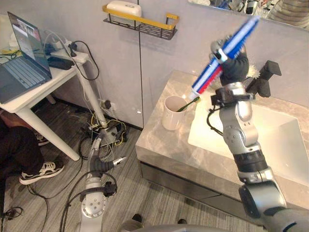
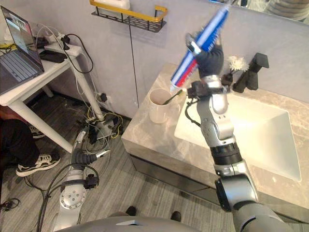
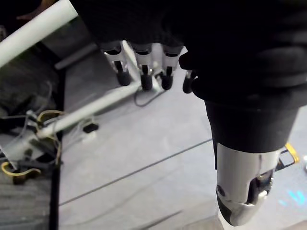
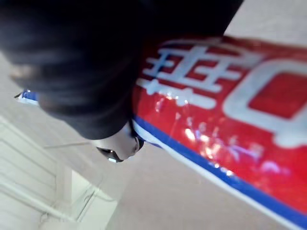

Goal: Organize washtable

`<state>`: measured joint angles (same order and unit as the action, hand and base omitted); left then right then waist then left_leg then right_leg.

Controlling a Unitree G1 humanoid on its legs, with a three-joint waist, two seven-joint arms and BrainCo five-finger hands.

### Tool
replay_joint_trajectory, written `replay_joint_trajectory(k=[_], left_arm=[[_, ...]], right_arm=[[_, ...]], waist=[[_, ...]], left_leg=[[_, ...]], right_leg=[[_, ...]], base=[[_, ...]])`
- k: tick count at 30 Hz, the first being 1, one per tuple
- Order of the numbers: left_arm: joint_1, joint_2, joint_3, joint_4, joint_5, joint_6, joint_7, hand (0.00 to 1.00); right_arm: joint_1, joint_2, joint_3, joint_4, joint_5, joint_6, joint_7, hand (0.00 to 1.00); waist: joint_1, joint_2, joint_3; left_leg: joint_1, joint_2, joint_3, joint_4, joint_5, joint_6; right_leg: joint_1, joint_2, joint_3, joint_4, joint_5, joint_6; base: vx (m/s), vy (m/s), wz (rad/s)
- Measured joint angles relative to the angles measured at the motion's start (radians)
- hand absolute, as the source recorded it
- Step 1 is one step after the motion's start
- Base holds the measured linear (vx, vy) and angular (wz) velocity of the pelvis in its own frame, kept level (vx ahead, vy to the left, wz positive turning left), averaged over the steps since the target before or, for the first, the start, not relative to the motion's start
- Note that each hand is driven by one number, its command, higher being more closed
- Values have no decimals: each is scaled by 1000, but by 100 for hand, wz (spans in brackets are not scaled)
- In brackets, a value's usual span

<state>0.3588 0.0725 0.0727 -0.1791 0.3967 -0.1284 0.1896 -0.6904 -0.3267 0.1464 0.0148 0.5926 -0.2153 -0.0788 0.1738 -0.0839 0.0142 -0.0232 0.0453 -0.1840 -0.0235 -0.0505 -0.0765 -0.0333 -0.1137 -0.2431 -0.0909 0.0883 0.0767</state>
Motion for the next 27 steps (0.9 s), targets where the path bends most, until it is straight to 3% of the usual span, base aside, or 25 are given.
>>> replay_joint_trajectory(k=[21, 27], left_arm=[[-3, -1, -33, 20, 3, 0, -3, 0], [-2, -1, -34, 22, 3, 0, -3, 0]], right_arm=[[-153, -36, 135, 86, -334, 32, -7, 100], [-147, -37, 136, 86, -362, 32, -7, 100]], waist=[[1, -14, 14], [1, -13, 16]], left_leg=[[-5, 0, 5, -6, 2, 3], [-8, 0, 9, -8, 2, 3]], right_leg=[[-9, -1, -1, 0, -1, 2], [-16, -1, 3, 0, -1, 2]], base=[[1, 0, -1], [0, 0, 0]])
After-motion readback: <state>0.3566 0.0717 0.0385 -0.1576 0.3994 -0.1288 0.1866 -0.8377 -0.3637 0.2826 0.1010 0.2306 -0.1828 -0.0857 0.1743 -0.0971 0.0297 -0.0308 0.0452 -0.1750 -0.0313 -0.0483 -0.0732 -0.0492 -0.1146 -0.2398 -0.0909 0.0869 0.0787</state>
